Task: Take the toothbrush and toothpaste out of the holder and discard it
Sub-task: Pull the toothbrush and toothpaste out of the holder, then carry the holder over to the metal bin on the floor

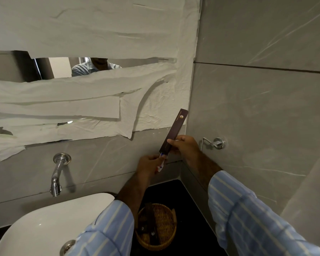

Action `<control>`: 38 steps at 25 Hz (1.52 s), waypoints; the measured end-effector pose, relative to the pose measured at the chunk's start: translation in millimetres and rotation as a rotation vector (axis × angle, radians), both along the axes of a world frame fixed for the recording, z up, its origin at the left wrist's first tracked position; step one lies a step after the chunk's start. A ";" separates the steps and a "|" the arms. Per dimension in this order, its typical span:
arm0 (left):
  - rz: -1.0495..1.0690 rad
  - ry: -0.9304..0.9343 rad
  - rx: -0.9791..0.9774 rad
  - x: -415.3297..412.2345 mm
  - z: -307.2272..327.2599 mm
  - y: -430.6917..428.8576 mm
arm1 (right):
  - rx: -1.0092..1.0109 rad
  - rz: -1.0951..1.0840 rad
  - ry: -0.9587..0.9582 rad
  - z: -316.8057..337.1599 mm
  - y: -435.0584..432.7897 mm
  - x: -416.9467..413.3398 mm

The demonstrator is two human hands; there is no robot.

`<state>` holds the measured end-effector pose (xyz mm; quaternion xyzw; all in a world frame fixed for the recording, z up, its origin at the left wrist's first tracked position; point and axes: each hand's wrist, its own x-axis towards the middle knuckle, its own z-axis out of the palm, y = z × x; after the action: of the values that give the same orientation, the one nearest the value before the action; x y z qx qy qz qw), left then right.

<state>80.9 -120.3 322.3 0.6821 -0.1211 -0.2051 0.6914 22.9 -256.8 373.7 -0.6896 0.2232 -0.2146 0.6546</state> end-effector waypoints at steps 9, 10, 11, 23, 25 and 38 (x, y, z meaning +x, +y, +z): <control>-0.037 -0.047 -0.059 7.2 1.3 27.3 | 0.076 -0.205 -0.177 30.6 -24.3 -15.9; -0.050 -0.062 -0.043 10.1 1.2 32.1 | 0.094 -0.224 -0.205 33.0 -26.9 -18.5; -0.062 -0.065 -0.026 13.0 0.9 37.0 | 0.107 -0.247 -0.225 35.0 -29.4 -21.6; -0.092 0.156 0.000 -18.4 -15.0 10.1 | 0.152 -0.178 0.052 -29.8 -29.8 -78.3; -0.142 0.241 0.023 -35.6 -24.6 2.0 | 0.179 -0.199 0.102 -52.4 -27.4 -93.0; -0.279 0.596 0.168 -149.6 -145.6 -24.7 | 0.379 -0.243 0.366 -200.6 7.3 -226.4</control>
<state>-68.7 -145.0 176.7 0.6237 0.0114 -0.4972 0.6030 -203.5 -249.5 173.1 -0.5504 0.4548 -0.1177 0.6902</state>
